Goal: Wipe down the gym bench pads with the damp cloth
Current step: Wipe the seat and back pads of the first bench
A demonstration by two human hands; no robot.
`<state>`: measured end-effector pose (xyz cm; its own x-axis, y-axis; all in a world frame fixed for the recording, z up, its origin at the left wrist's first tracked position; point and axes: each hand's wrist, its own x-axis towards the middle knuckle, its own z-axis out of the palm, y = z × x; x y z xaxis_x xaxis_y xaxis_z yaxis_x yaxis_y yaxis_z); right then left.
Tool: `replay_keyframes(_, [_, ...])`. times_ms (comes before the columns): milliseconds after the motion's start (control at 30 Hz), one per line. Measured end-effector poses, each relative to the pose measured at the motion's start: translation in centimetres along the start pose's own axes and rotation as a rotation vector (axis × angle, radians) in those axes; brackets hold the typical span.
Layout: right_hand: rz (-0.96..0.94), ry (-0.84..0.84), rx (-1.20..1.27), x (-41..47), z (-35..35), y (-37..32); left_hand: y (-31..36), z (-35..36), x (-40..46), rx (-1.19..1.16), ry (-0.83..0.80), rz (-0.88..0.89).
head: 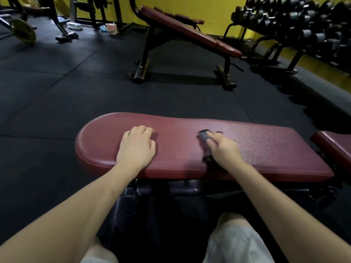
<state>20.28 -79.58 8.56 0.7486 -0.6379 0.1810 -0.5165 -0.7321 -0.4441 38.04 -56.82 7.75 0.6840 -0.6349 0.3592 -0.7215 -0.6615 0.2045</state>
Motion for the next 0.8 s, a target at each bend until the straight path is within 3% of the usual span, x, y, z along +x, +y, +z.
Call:
replay_keyframes(133, [0.140, 0.008, -0.013, 1.8, 0.1, -1.0, 0.2, 0.2, 0.4, -0.009, -0.008, 0.003])
replay_keyframes(300, [-0.196, 0.096, 0.034, -1.8, 4.8, -9.3, 0.1, 0.1, 0.5, -0.028, 0.001, -0.012])
replay_keyframes(367, [-0.238, 0.092, 0.032, -3.1, 4.5, -10.0, 0.0, 0.0, 0.2, -0.017, 0.008, 0.033])
replay_keyframes(633, [0.136, 0.086, -0.028, -3.9, 0.3, -3.2, -0.2, 0.1, 0.3, -0.106, -0.025, 0.154])
replay_keyframes(800, [0.140, 0.085, -0.094, -3.8, 0.8, -5.6, 0.1, 0.5, 1.1, -0.110, -0.082, 0.192])
